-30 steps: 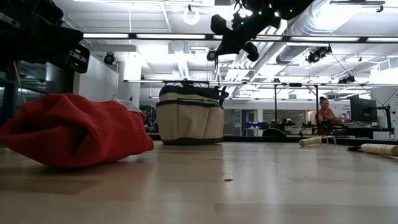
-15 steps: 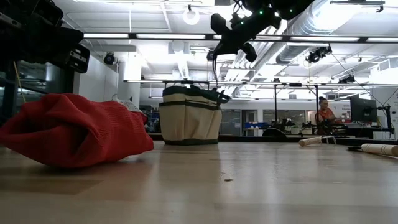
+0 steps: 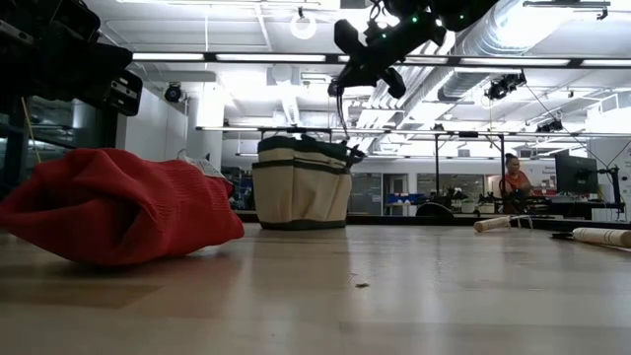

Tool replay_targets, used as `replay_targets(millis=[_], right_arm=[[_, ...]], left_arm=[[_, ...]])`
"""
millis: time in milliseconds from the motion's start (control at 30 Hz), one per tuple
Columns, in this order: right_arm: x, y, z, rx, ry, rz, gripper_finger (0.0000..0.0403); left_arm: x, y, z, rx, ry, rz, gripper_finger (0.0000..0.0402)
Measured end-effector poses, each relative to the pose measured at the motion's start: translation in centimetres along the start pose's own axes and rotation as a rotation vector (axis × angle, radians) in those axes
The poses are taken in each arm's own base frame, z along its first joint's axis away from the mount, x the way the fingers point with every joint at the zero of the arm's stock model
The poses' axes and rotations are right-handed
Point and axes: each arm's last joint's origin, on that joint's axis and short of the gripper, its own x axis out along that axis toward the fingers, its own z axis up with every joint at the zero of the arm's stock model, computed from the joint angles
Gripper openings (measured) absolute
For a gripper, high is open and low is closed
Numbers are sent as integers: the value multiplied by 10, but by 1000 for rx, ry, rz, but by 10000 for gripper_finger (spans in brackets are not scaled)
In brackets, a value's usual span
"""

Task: Pick & Place Garden tools in Gardening bag
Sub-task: Put the green shears into the white gardening bag

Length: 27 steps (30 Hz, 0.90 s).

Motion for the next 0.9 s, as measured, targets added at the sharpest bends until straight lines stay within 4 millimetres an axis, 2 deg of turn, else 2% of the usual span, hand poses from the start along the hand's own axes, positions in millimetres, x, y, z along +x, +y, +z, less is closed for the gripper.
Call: replay_targets(millis=[333,467,633,900], right_arm=[[0,1,0,23,16,30,162],[-3,3,2,24,34,88,194],[-15,7,11,25,28,156,203],[-37,17,24,26,48,321,200]], left_arm=[[0,0,0,0,0,-3,0],[0,0,0,0,0,-3,0],[0,0,0,-10,-4,8,0],[0,5,1,-50,-32,169,0]])
